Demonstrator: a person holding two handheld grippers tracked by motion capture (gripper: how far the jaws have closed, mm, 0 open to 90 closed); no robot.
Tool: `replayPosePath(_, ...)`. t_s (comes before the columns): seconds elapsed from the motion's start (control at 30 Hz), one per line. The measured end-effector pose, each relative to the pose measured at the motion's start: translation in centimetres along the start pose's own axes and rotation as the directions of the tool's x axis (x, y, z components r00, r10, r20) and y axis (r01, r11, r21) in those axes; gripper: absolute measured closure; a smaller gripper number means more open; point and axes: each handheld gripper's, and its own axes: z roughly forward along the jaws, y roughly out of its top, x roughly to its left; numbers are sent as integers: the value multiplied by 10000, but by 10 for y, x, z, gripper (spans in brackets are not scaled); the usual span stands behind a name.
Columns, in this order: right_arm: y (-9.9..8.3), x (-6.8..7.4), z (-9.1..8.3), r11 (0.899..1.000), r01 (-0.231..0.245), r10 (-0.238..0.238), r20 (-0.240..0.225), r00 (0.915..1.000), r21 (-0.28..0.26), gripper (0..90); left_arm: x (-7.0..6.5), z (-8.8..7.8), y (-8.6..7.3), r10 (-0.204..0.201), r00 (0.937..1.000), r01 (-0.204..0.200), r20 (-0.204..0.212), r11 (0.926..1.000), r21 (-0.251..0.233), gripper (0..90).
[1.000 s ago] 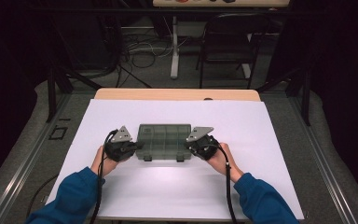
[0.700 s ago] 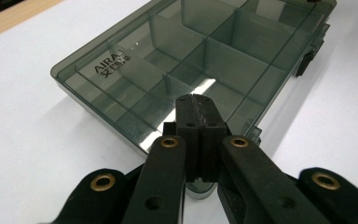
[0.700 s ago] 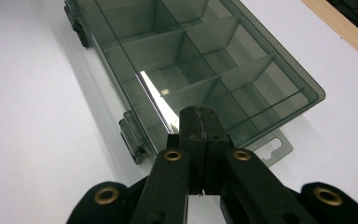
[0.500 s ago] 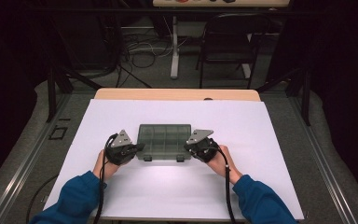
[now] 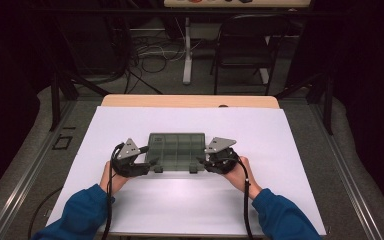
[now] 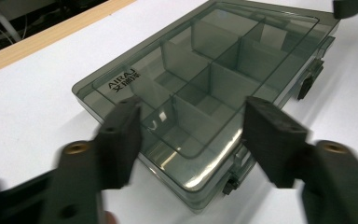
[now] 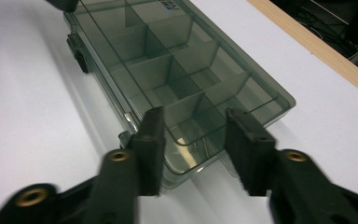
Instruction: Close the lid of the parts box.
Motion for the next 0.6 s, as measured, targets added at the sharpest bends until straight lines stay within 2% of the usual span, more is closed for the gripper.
replayPosePath(0.1,1,1,-6,9996,-163,166,138,9998,-211,436,-2,-5,1,-36,9998,33,-171,9999,-168,255)
replayPosePath(0.2,2,1,-13,9993,-241,242,32,9997,-300,344,-5,-10,2,-114,9996,104,-272,9992,-383,156)
replayPosePath(0.4,2,3,-30,9970,-405,407,22,9992,-654,188,-11,-25,3,-226,9982,181,-564,9966,-803,43)
replayPosePath(0.6,-2,8,-46,9951,-443,458,150,9988,-883,123,-16,-41,0,-314,9970,232,-710,9933,-1132,2)
